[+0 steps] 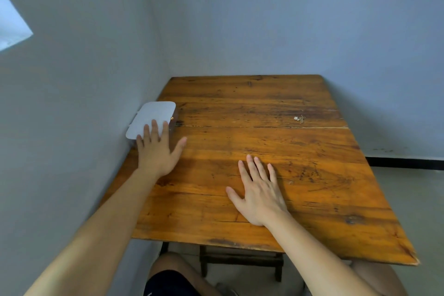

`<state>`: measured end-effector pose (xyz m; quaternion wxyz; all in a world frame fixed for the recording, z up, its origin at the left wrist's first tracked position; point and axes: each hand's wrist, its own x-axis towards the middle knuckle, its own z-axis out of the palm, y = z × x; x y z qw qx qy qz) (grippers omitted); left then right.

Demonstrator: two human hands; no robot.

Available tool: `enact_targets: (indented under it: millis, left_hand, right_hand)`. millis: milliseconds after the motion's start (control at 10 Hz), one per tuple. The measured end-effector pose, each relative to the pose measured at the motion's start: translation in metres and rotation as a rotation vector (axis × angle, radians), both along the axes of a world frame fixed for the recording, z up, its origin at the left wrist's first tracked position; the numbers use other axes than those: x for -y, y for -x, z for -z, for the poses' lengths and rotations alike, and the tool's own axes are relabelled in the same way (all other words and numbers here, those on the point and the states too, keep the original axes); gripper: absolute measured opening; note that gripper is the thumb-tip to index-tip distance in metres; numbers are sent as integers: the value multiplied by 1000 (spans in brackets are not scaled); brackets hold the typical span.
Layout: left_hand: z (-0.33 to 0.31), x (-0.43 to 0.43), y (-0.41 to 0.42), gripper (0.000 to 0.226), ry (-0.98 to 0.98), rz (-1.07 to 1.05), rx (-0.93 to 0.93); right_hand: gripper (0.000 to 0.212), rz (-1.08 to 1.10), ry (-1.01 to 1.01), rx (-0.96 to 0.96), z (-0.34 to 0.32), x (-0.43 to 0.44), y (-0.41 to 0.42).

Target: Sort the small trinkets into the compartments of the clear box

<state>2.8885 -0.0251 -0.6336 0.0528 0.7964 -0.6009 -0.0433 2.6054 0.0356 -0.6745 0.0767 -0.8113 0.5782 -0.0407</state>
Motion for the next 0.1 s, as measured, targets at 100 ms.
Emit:
enact_targets:
  millis: [100]
  left_hand:
    - [15,-32,46,85,24,118,-33]
  right_hand:
    - [86,5,5,-2,0,0,-1]
